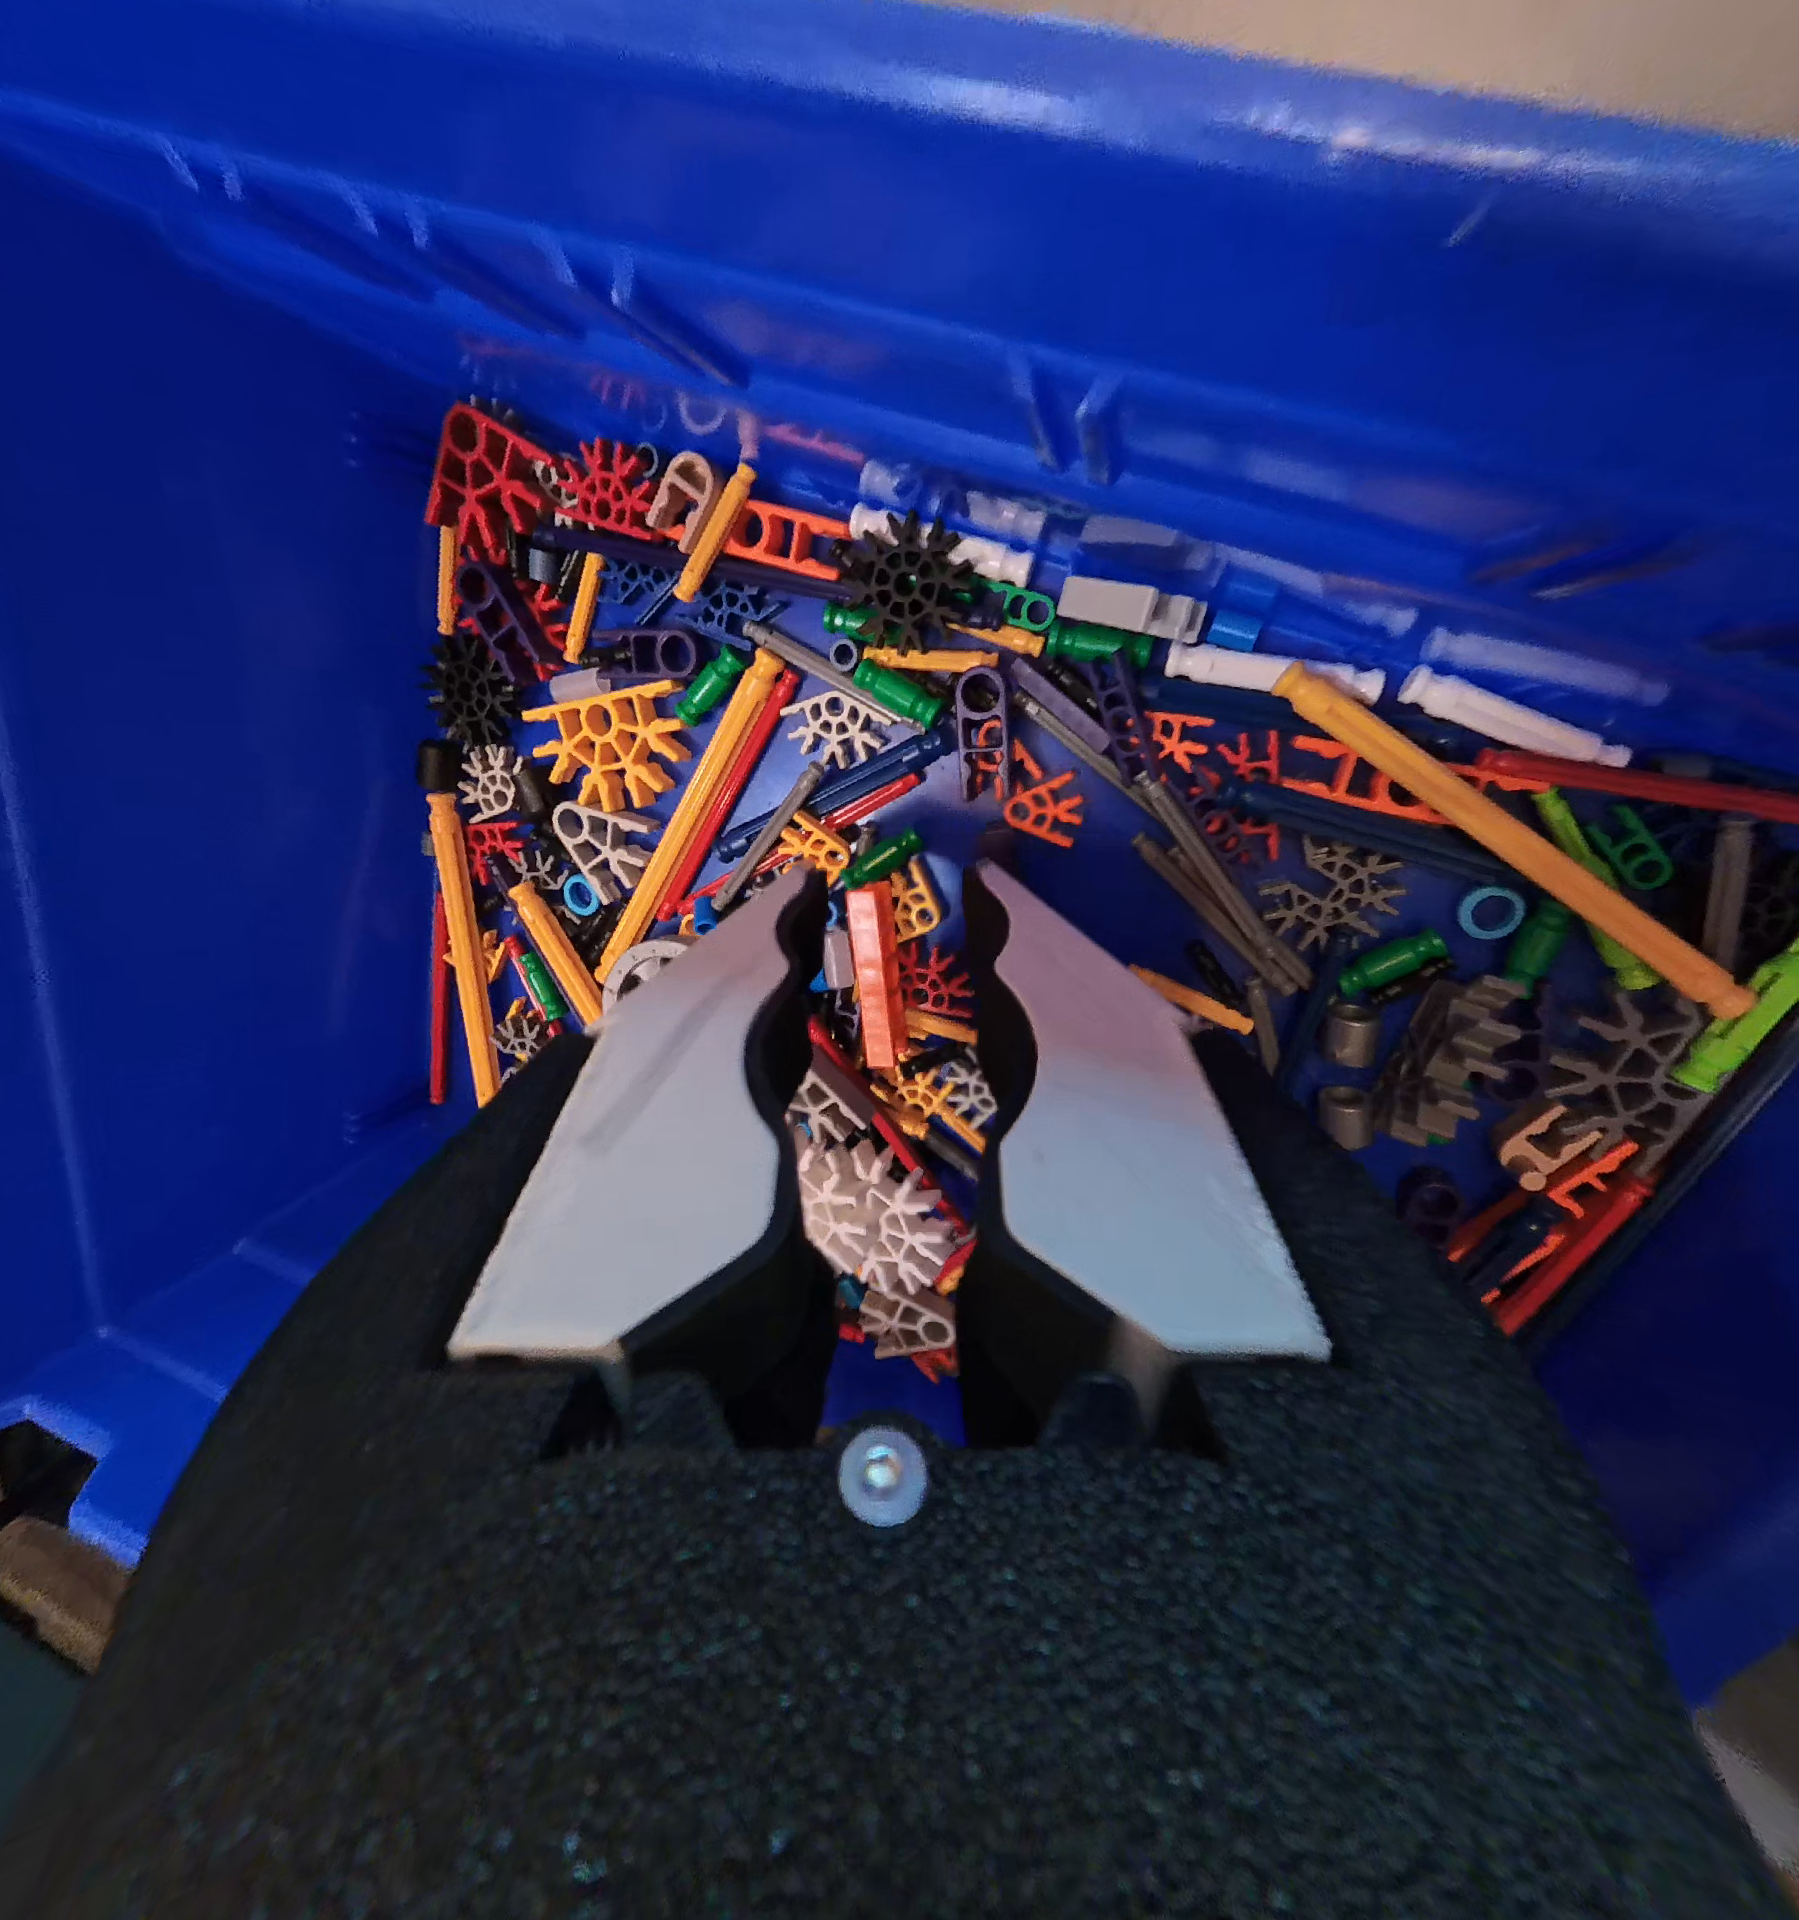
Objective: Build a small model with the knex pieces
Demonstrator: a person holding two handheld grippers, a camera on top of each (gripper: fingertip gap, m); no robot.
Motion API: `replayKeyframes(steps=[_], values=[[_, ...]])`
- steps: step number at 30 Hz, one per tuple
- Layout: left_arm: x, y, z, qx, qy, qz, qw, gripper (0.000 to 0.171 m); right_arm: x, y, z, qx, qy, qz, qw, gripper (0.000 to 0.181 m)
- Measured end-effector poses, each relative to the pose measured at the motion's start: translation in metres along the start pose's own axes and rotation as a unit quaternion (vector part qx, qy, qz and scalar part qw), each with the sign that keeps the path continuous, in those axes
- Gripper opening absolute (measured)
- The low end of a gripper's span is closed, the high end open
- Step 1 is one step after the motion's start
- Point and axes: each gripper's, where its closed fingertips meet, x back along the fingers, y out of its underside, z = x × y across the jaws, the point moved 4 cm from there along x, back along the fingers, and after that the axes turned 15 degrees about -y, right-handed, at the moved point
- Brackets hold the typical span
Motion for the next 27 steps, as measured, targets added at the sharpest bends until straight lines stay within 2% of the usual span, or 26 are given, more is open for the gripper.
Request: replayKeyframes(steps=[14,22,27], values=[[0.009,-0.015,0.009,0.019,0.044,0.052,0.997,0.028,0.000,0.000,0.000,0.001,0.001,-0.001,1.000,0.056],[0.005,-0.016,0.021,0.007,0.074,0.044,0.996,0.032,0.000,0.000,0.000,0.001,0.002,-0.002,1.000,0.056],[-0.001,-0.012,0.020,-0.001,0.060,0.028,0.998,0.028,0.000,0.000,0.000,0.002,0.001,-0.002,1.000,0.056]])
